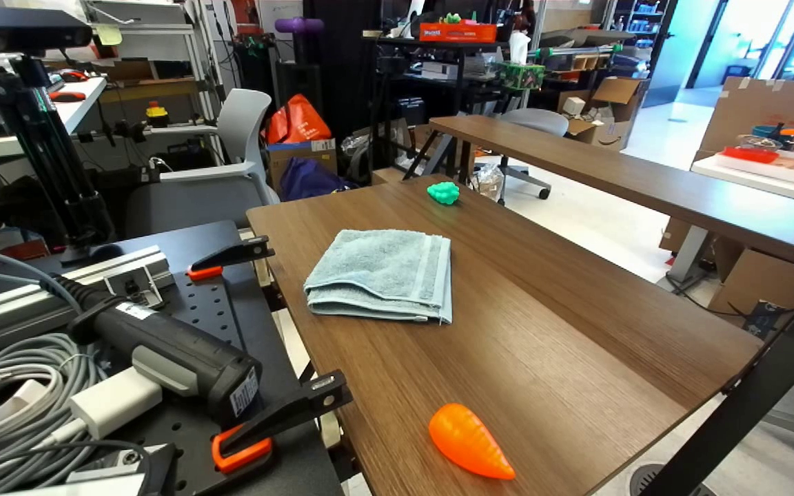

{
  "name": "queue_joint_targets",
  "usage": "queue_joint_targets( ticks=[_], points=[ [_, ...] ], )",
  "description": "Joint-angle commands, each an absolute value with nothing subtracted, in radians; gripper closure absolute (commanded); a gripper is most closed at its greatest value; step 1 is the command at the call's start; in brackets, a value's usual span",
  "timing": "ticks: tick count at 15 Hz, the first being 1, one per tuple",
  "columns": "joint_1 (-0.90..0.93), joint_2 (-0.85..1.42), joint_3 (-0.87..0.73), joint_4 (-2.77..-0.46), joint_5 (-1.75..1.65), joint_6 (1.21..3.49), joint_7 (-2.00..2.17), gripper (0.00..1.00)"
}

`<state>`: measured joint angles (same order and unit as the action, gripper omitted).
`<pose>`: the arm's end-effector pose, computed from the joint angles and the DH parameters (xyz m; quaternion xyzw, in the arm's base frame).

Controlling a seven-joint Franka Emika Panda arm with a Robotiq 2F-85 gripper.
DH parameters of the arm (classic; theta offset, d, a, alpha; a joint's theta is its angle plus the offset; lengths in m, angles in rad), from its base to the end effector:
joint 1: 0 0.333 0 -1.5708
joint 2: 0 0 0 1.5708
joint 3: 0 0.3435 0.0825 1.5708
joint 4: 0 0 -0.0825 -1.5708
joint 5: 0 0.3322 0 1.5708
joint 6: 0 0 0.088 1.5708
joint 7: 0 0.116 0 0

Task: Use the towel to wipe the table

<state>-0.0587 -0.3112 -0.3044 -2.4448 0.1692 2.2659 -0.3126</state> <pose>0.3763 -0.1445 0.4693 -0.9894 0.0710 -0.0906 0.0890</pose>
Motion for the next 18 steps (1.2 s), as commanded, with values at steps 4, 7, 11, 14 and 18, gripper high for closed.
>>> queue_joint_targets(
  ticks=[4, 7, 11, 14, 18],
  points=[
    [-0.074, -0.142, -0.090, -2.524, -0.055, 2.423, -0.020, 0.00],
    [-0.070, -0.092, -0.057, -2.553, -0.165, 2.420, 0.069, 0.00],
    [-0.065, -0.082, -0.064, -2.574, -0.168, 2.409, 0.040, 0.00],
    [-0.075, -0.092, -0.071, -2.585, -0.172, 2.410, 0.010, 0.00],
    [-0.058, -0.051, -0.067, -2.586, -0.068, 2.431, -0.015, 0.00]
  ],
)
